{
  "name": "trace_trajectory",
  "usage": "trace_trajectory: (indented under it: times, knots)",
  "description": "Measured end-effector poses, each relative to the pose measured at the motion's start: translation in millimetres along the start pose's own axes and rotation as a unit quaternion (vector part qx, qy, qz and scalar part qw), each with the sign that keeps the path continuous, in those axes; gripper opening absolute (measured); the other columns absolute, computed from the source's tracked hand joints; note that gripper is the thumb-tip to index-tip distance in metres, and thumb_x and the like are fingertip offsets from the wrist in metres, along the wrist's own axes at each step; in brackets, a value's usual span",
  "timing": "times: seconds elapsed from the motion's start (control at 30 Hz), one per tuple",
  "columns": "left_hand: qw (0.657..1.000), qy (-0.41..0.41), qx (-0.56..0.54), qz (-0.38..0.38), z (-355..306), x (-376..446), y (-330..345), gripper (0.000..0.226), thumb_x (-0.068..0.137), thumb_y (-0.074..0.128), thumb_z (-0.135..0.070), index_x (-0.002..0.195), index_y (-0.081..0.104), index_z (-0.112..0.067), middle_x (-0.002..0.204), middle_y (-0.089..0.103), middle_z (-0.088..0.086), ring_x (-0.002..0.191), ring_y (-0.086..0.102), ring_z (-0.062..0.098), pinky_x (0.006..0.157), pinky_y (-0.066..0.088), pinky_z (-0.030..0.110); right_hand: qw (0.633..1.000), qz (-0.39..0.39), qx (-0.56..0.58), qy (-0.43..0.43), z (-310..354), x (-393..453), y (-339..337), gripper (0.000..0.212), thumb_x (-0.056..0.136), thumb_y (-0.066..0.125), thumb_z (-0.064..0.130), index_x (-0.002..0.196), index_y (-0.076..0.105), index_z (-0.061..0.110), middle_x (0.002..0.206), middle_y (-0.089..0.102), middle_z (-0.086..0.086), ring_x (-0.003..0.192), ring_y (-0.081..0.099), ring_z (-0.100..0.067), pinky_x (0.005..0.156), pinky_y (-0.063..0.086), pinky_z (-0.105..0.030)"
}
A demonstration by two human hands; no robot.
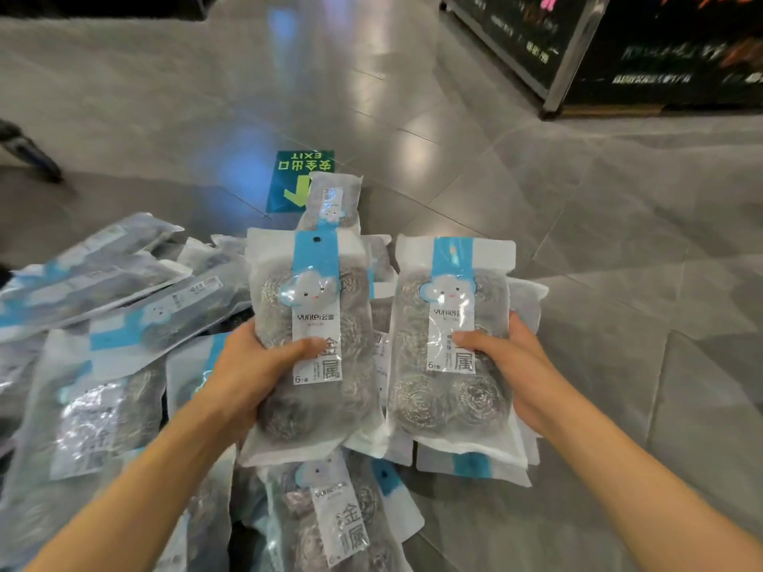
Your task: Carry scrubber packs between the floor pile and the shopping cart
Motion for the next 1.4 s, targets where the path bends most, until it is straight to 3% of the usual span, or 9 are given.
trace_trajectory:
  times: [0.13,0.3,0.37,0.5,0.67,0.83,1.07,1.23,1.4]
  knots:
    - [0.999,0.030,0.003,-0.020,-80,-45,-21,0.034,0.076,0.082,-0.001,0.108,0.074,-0.009,0.096,0.081,0.009,0.086,0.079,0.025,0.071,0.064,0.034,1.000,0.019,0.002,-0.004,78,-31,21,0.047,0.083,0.077,0.002,0.124,0.060,0.017,0.106,0.080,-0.004,0.095,0.077,-0.023,0.081,0.061,-0.041]
    - [0.999,0.043,-0.006,-0.020,-218,-124,-41,0.037,0.074,0.082,0.000,0.109,0.073,-0.009,0.097,0.081,0.008,0.087,0.079,0.024,0.072,0.065,0.032,0.999,0.047,-0.026,-0.003,216,-110,35,0.052,0.080,0.080,0.001,0.124,0.057,0.015,0.106,0.079,-0.008,0.096,0.077,-0.029,0.087,0.060,-0.049]
    - [0.999,0.049,-0.010,-0.017,-289,-163,-47,0.036,0.074,0.081,0.001,0.108,0.073,-0.009,0.097,0.081,0.009,0.083,0.079,0.022,0.069,0.064,0.029,0.997,0.058,-0.041,-0.012,287,-150,40,0.053,0.079,0.080,0.000,0.124,0.057,0.015,0.106,0.079,-0.008,0.095,0.077,-0.029,0.083,0.062,-0.047]
    - [0.998,0.060,-0.019,-0.007,-448,-255,-60,0.030,0.078,0.078,0.005,0.106,0.073,-0.003,0.097,0.080,0.014,0.084,0.078,0.027,0.070,0.065,0.032,0.994,0.076,-0.070,-0.044,453,-236,49,0.046,0.080,0.079,-0.001,0.118,0.058,0.017,0.101,0.080,-0.006,0.085,0.078,-0.021,0.063,0.062,-0.030]
    - [0.991,0.133,-0.030,-0.006,-652,-372,-79,0.039,0.072,0.082,0.001,0.110,0.073,-0.003,0.100,0.080,0.015,0.081,0.078,0.024,0.065,0.063,0.030,0.984,0.119,-0.058,-0.116,663,-355,70,0.054,0.078,0.079,0.003,0.125,0.058,0.020,0.102,0.080,-0.005,0.088,0.078,-0.024,0.066,0.064,-0.034]
    - [0.971,0.233,-0.037,-0.027,-790,-475,-91,0.049,0.065,0.084,-0.008,0.112,0.071,-0.005,0.097,0.081,0.010,0.084,0.079,0.023,0.065,0.062,0.028,0.967,0.154,-0.006,-0.201,804,-458,91,0.056,0.072,0.074,0.006,0.126,0.061,0.018,0.107,0.079,-0.007,0.091,0.078,-0.024,0.066,0.062,-0.030]
    - [0.948,0.310,-0.064,-0.044,-860,-552,-107,0.054,0.059,0.085,-0.015,0.111,0.072,-0.008,0.095,0.081,0.008,0.084,0.079,0.025,0.062,0.062,0.028,0.947,0.174,-0.012,-0.269,875,-532,97,0.060,0.074,0.074,0.011,0.131,0.058,0.023,0.111,0.078,-0.004,0.098,0.077,-0.026,0.073,0.065,-0.035]
    - [0.940,0.332,-0.056,-0.054,-874,-575,-124,0.095,0.030,0.101,-0.051,0.112,0.075,-0.011,0.101,0.081,0.010,0.088,0.079,0.027,0.067,0.063,0.033,0.940,0.158,-0.009,-0.301,888,-553,97,0.064,0.070,0.076,0.014,0.131,0.059,0.025,0.113,0.078,-0.003,0.099,0.077,-0.025,0.079,0.064,-0.039]
    - [0.930,0.357,-0.075,-0.050,-877,-583,-133,0.067,0.047,0.096,-0.031,0.109,0.077,-0.013,0.100,0.081,0.009,0.088,0.079,0.025,0.068,0.063,0.031,0.935,0.161,-0.004,-0.317,897,-556,100,0.057,0.071,0.075,0.012,0.124,0.062,0.028,0.111,0.078,-0.003,0.098,0.077,-0.027,0.075,0.064,-0.038]
Point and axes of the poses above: each hand's wrist, its own x-axis towards the middle knuckle, its own y-axis out of the palm, z = x × y, the point moved 4 cm from there along x, towards the middle knuckle
